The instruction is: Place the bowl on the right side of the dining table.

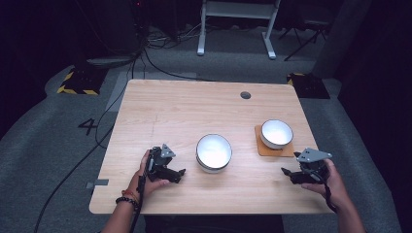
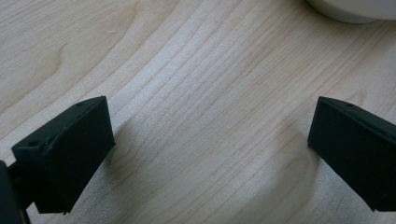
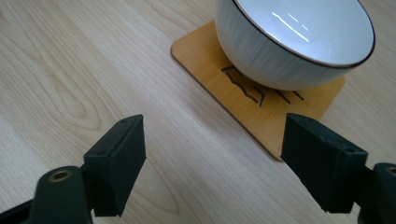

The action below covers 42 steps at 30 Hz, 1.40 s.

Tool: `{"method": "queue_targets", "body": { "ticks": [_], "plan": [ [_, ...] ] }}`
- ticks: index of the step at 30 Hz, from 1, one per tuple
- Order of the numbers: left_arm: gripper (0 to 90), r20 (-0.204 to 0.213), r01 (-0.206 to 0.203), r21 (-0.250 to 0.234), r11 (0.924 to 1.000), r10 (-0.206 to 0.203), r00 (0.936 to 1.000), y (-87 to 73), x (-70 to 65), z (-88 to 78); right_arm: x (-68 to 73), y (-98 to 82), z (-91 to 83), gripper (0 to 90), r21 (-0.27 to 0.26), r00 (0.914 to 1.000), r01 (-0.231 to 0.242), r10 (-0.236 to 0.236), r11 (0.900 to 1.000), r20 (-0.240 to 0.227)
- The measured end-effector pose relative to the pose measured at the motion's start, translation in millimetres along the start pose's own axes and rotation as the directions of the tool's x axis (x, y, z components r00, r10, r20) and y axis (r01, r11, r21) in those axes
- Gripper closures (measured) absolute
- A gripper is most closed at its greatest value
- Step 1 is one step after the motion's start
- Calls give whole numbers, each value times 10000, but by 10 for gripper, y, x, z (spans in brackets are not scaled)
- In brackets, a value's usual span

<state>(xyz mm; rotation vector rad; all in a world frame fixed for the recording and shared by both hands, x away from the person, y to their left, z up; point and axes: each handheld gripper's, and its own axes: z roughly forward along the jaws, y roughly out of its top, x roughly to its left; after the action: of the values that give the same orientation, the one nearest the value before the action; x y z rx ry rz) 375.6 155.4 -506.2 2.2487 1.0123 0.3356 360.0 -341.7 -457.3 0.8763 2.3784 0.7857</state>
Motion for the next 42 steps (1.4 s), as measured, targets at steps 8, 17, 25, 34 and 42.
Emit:
{"method": "queue_targets", "body": {
  "ticks": [8, 17, 25, 34, 42],
  "plan": [
    [4, 0, -43, -34, 10000, 43, 10000, 1, 3, 2, -35, -165, 36, 197, -73, 9992, -314, 312, 9995, -259],
    [4, 6, -47, -18, 10000, 47, 10000, 2, 4, 1, -54, -342, 85, 191, -125, 9968, -701, 696, 9975, -383],
    [3, -3, -28, -19, 10000, 28, 10000, 1, 2, 2, -92, -494, 84, 179, -433, 9913, -1218, 1193, 9916, -564],
    [3, -5, -17, -6, 10000, 17, 10000, 1, 2, 1, -173, -738, 39, 168, -688, 9707, -2310, 2251, 9705, -847],
    [2, -115, -38, -91, 10000, 37, 9999, 6, 5, 5, -236, -823, -11, 167, -679, 9660, -2548, 2507, 9646, -629]
  ]
}}
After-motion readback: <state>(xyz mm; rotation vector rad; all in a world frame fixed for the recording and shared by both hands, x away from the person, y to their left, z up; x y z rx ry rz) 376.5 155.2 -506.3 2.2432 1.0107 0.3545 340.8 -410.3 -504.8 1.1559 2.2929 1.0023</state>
